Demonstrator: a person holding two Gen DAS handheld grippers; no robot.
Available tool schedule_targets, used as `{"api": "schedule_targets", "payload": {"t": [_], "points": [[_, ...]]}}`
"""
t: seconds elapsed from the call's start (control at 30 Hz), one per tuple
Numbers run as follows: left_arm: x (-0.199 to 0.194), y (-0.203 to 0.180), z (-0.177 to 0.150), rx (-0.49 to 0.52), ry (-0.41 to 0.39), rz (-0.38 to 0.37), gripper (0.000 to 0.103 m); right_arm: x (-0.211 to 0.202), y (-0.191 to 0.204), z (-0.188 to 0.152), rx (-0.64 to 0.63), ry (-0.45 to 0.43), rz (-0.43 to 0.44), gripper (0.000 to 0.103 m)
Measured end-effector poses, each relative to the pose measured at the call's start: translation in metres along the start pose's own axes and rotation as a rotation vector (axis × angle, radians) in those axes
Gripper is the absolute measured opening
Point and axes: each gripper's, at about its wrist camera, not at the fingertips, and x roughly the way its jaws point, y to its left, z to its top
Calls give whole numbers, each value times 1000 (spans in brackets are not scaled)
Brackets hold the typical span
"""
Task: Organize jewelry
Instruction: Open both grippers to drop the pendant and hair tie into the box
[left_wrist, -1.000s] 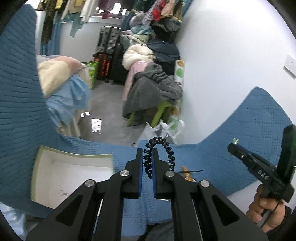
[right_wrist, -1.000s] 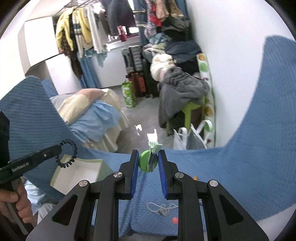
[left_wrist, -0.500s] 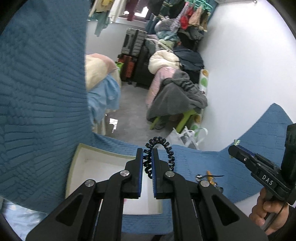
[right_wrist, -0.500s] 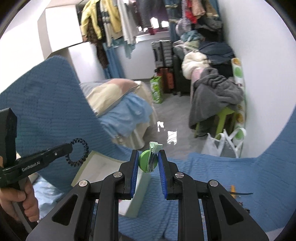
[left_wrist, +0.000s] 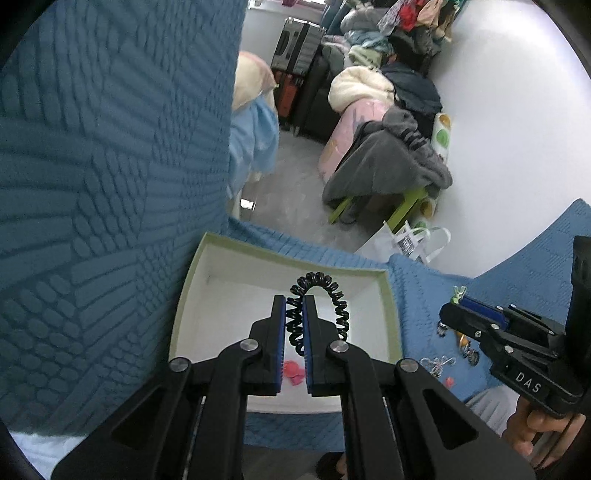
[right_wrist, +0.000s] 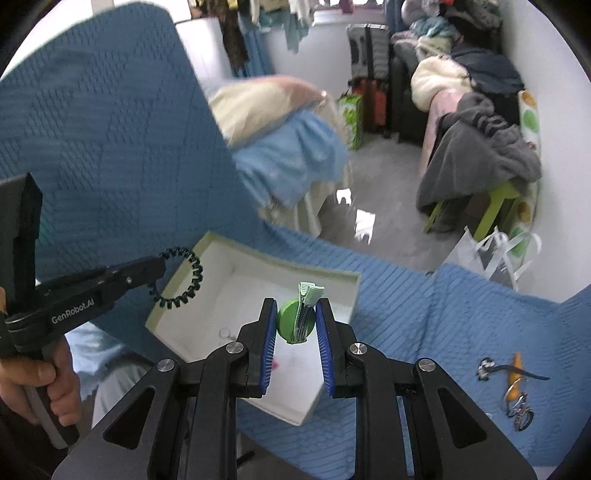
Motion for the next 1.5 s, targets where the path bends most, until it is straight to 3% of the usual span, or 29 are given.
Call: {"api": "schedule_targets", "payload": {"t": [0.47,0.77,0.8,0.83,0.87,0.9,1.5], "points": [[42,40,-28,-45,135,39,8,70,28,-24,-44,175,31,19],[42,43,-27,-53,141,43,11,74,27,-26,-31,203,43,23],[42,42,-27,-56,139,46,22,71,26,-26,-29,197,44,31],[39,42,-27,-59,134,54,31,68,26,-24,-27,188,41,33],[34,42,-25,-66,112,69,48,65,26,-23,-26,181,37,34],[29,41,-25,-70,91,69,54,63,26,-21,-26,174,36,34],[-50,0,-13,-25,-82,51,54,-43,17,-5,-45,-66,-4,34]]}}
